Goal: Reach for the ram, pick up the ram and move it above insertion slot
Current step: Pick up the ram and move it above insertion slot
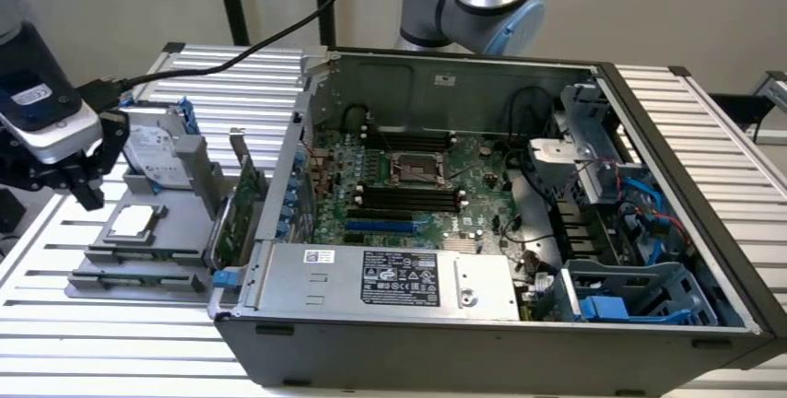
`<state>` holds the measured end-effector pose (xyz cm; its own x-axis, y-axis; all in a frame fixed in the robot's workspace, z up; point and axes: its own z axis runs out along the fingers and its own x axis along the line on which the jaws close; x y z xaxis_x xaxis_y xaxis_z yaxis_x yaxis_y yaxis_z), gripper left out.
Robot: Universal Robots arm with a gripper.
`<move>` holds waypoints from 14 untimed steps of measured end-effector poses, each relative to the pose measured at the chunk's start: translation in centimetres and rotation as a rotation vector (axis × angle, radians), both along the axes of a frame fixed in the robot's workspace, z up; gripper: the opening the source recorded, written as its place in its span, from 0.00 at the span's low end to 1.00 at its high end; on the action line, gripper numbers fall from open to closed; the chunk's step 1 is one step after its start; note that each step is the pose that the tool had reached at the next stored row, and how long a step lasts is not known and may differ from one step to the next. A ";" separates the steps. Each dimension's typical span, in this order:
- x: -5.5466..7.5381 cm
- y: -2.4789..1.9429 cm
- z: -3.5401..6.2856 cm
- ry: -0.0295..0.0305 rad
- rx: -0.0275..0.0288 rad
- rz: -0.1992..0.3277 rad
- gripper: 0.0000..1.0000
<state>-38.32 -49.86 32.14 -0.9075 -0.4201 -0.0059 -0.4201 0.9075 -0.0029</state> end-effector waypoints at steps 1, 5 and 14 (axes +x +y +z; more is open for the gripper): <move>0.0 0.00 -0.05 -0.0001 0.0000 0.018 0.11; 0.0 0.00 -0.26 -0.0004 0.0000 0.092 0.11; 0.0 0.00 -0.72 -0.0009 -0.0001 0.255 0.11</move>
<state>-38.33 -49.86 31.42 -0.7721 -0.6354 -0.0067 -0.6354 0.7721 -0.0034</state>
